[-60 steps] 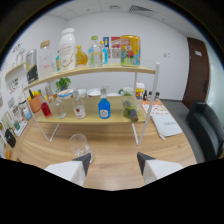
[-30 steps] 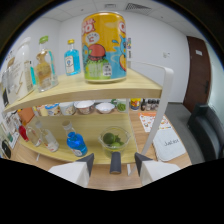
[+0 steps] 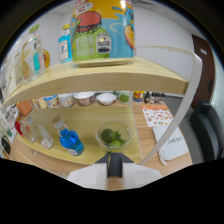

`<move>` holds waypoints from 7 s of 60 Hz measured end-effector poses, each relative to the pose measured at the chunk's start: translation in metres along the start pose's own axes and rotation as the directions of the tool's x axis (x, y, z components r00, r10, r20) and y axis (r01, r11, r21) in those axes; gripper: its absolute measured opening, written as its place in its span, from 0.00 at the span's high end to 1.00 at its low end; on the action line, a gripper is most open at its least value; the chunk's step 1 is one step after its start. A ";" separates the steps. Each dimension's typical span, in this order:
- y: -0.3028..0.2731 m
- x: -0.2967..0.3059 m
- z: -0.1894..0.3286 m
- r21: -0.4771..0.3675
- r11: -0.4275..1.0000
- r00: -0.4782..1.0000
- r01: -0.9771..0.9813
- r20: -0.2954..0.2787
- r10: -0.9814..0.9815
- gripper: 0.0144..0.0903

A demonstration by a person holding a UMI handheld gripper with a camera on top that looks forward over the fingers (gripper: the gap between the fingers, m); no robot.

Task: Make me a cup of Mojito.

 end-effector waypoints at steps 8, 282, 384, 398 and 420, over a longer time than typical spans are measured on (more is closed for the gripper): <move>0.000 0.001 0.000 -0.011 0.999 0.999 -0.035 -0.007 0.035 0.97; 0.107 -0.089 -0.127 0.277 0.961 0.998 0.010 -0.067 0.009 0.06; -0.036 -0.175 0.015 0.242 0.970 1.000 0.006 0.025 -0.013 0.74; -0.042 -0.154 -0.038 0.324 0.945 0.999 0.043 -0.002 -0.044 0.74; 0.037 -0.086 -0.045 0.219 0.975 0.995 0.024 -0.102 -0.002 0.74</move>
